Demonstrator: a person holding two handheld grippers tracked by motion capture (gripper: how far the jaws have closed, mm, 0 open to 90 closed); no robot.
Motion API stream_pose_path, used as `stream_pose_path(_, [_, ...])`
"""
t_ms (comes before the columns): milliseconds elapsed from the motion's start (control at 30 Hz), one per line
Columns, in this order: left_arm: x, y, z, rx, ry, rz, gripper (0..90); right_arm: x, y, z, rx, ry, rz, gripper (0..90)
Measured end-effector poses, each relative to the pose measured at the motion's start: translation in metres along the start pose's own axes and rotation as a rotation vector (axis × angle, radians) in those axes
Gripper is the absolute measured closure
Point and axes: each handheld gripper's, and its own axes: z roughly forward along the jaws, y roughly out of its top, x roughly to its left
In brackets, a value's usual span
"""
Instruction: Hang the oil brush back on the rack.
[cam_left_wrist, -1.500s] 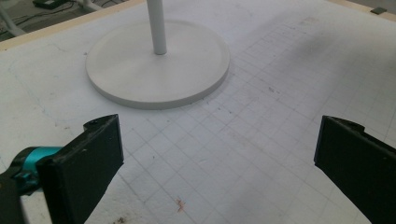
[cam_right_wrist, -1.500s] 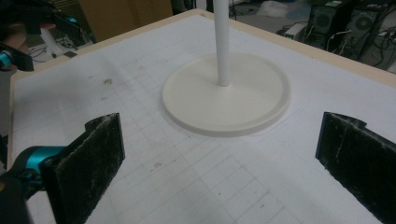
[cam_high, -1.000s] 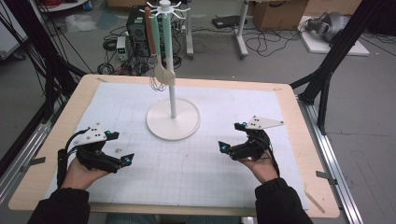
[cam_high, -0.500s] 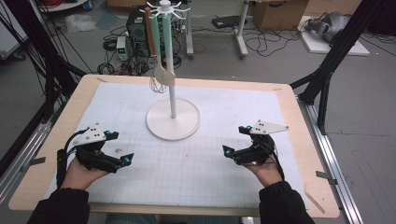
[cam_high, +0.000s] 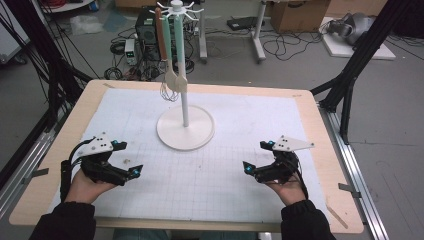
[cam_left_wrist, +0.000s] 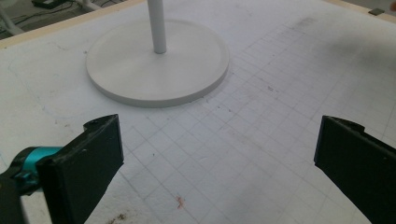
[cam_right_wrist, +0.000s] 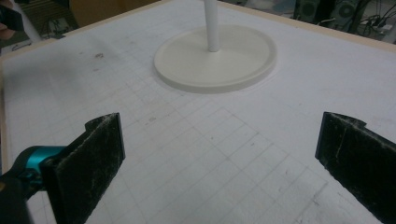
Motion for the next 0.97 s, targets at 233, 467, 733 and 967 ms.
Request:
stream_pose_path(233, [-0.001, -0.001, 0.0, -0.001, 0.0, 0.0, 1.7, -0.002, -0.01, -0.005, -0.012, -0.002, 0.027, 0.1])
stream_pose_path(467, [0.0, -0.002, 0.001, 0.008, -0.003, -0.002, 1.7, -0.001, -0.017, -0.01, -0.013, -0.003, 0.033, 0.1])
stream_pose_path(733, [0.001, -0.004, 0.002, 0.006, -0.002, -0.006, 1.7, 0.002, -0.02, -0.019, -0.029, -0.005, 0.025, 0.1])
stream_pose_path(967, [0.0, -0.003, 0.003, 0.007, 0.003, -0.01, 1.7, 0.001, -0.021, -0.016, -0.028, -0.001, 0.018, 0.1])
